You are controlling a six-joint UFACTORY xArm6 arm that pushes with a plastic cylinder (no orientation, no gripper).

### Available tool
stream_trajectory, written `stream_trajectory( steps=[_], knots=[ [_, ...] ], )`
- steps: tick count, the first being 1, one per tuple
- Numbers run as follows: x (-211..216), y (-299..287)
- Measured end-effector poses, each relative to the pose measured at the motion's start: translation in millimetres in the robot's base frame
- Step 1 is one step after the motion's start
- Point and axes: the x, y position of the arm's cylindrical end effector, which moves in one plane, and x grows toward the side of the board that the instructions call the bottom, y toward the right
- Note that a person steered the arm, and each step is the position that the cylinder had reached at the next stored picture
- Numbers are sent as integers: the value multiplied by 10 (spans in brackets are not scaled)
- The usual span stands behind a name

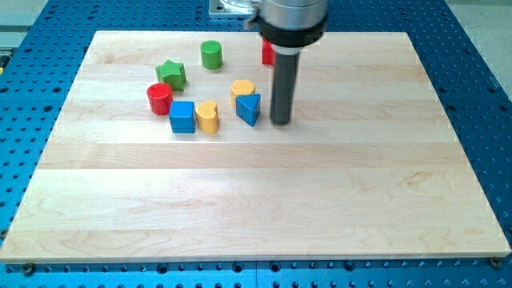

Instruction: Push the red star into the green circle

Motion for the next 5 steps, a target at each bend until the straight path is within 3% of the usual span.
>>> stream_trajectory(
  steps=[5],
  knots=[
    [190, -146]
  ],
)
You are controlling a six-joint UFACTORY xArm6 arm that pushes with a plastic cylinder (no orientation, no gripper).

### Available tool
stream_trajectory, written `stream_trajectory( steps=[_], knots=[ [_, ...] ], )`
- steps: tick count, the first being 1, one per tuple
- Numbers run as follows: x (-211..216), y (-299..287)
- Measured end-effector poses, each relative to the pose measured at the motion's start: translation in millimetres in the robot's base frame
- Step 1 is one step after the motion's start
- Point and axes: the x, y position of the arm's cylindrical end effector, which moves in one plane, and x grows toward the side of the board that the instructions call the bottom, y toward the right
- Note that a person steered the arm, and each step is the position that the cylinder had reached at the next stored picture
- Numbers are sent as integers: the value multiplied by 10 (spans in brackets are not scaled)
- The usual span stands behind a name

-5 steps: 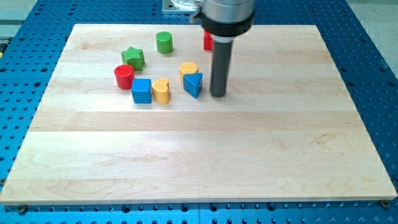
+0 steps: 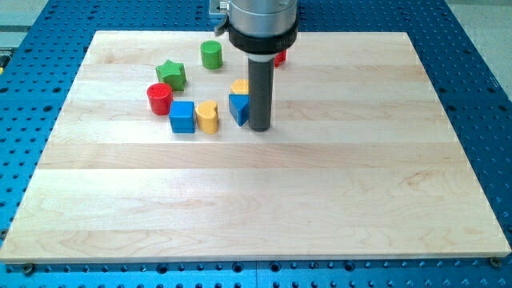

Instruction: Push the red star into the green circle

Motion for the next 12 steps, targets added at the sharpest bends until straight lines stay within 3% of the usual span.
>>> stream_trajectory(
  steps=[1, 2, 3, 4, 7, 9, 11, 12],
  knots=[
    [346, 620],
    [271, 1573],
    [-324, 1713],
    [-521, 1214],
    [-1617, 602],
    [-1598, -118],
    [-1596, 1613],
    [-1597, 2149]
  ],
)
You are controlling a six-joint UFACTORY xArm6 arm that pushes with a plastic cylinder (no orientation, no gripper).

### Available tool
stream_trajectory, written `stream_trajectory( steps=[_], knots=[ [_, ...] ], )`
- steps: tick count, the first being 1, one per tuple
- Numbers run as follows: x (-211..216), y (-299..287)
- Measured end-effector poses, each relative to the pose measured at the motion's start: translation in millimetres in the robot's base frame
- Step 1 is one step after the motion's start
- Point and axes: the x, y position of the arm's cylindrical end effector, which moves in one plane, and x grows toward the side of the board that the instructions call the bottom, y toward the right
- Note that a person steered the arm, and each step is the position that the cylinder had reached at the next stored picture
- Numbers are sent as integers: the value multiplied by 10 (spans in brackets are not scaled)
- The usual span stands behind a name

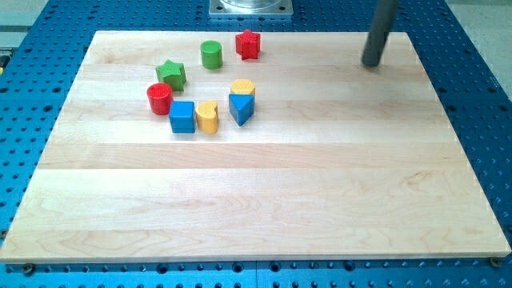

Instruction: Push the red star into the green circle

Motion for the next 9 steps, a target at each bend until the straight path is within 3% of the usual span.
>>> stream_trajectory(
  steps=[1, 2, 3, 4, 5, 6, 9],
  knots=[
    [-23, 70],
    [-338, -301],
    [-784, -941],
    [-630, -1889],
    [-578, -2255],
    [-347, -2242],
    [-239, -2087]
  ],
)
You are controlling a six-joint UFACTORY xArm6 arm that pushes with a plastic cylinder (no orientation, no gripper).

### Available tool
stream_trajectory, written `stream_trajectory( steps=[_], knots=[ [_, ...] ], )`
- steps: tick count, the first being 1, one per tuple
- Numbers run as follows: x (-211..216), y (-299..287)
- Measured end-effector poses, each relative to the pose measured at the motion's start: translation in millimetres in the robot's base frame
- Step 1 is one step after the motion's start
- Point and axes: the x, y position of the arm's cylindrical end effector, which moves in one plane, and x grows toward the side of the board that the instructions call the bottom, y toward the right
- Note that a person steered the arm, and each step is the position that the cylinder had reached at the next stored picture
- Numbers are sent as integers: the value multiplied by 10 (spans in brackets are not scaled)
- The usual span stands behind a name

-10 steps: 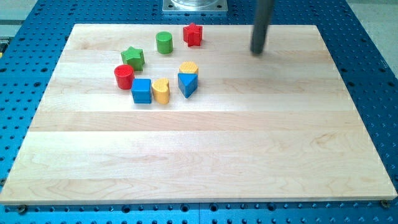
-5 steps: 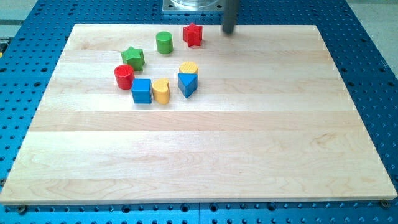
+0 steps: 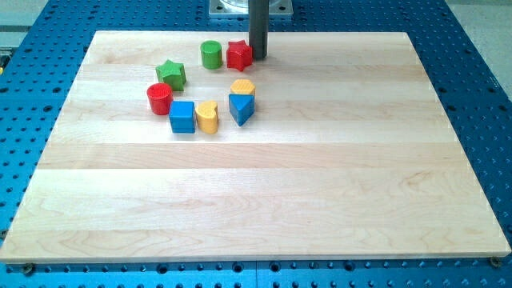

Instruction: Push the red star into the green circle

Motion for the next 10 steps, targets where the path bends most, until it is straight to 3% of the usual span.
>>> stream_trajectory(
  steps=[2, 5, 7, 10],
  knots=[
    [68, 1207],
    [166, 243],
    [345, 150],
    [345, -535]
  ],
)
